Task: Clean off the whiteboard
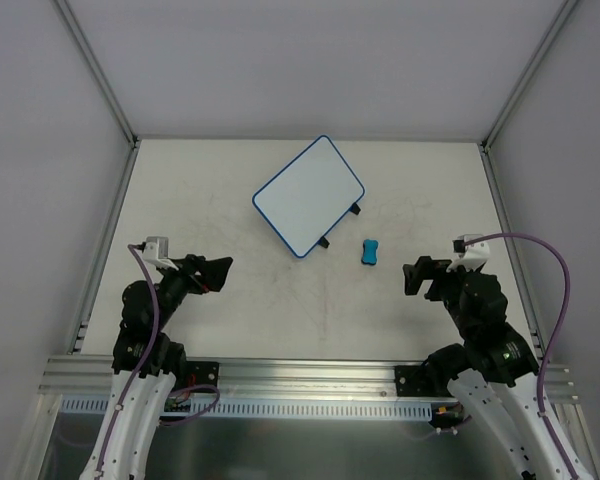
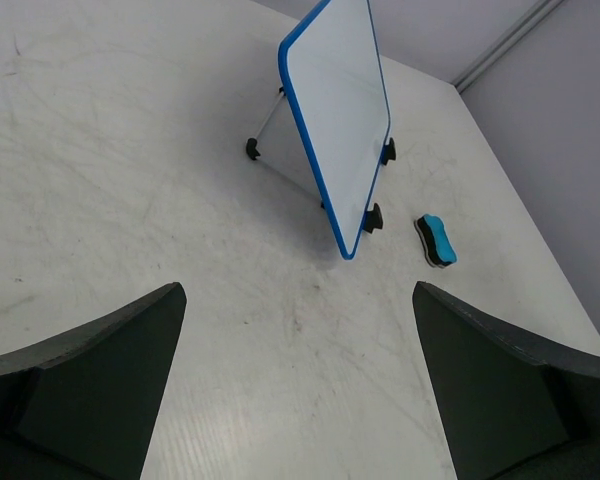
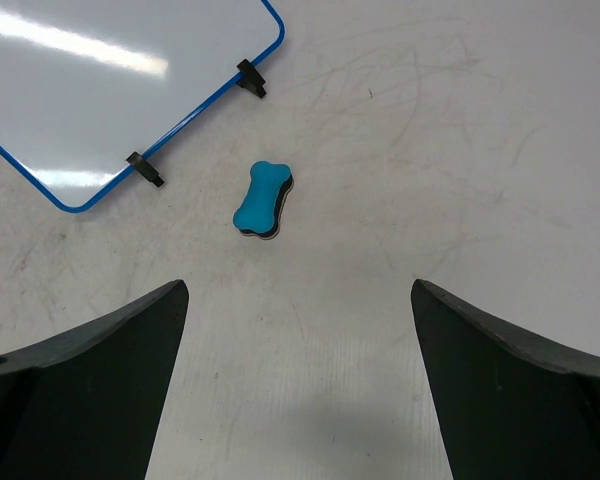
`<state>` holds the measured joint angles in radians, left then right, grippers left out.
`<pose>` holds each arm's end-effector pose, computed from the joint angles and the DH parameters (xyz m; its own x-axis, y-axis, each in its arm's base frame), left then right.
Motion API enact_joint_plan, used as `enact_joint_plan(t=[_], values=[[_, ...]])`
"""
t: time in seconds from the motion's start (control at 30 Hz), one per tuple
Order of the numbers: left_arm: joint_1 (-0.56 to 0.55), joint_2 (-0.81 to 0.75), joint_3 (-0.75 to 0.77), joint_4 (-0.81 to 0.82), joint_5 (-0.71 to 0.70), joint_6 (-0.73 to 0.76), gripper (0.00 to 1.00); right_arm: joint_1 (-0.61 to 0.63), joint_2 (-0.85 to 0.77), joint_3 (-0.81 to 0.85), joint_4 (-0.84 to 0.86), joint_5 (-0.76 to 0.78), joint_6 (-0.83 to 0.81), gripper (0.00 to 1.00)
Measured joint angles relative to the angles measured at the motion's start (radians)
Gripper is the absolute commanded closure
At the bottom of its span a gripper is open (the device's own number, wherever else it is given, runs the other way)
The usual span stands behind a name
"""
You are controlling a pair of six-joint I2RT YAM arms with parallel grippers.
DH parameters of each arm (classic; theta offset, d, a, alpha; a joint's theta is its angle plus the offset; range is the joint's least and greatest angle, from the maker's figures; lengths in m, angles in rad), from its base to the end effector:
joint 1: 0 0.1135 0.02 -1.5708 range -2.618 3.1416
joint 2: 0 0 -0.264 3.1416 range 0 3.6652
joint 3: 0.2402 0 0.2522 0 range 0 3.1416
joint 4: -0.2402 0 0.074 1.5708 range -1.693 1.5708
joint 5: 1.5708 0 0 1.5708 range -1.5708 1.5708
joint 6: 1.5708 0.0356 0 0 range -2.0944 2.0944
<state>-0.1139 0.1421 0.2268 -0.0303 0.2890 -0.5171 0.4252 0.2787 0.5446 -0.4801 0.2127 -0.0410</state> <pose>0.1038 -0.0221 0.2373 -0.1467 -0.4602 -0.8756 0.3672 0.7966 -0.4802 0.0879 0.0316 0.2853 -0.1847 -0.1276 -0.9745 -0.2230 0.9711 -0.0849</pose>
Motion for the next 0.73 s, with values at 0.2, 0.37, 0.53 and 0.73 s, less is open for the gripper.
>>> enact_joint_plan(t=[0.2, 0.37, 0.53, 0.73], values=[[0.0, 0.014, 0.0, -0.03, -0.012, 0.008, 0.01, 0.0, 0.013, 0.0, -0.001, 0.009, 0.0, 0.01], [0.0, 0.021, 0.0, -0.032, -0.013, 0.009, 0.01, 0.0, 0.017, 0.0, -0.001, 0.011, 0.003, 0.01], [0.0, 0.021, 0.0, -0.033, -0.014, 0.009, 0.01, 0.0, 0.017, 0.0, -0.001, 0.012, 0.003, 0.01], [0.0, 0.021, 0.0, -0.037, -0.014, 0.01, 0.01, 0.0, 0.017, 0.0, -0.001, 0.011, 0.003, 0.01]])
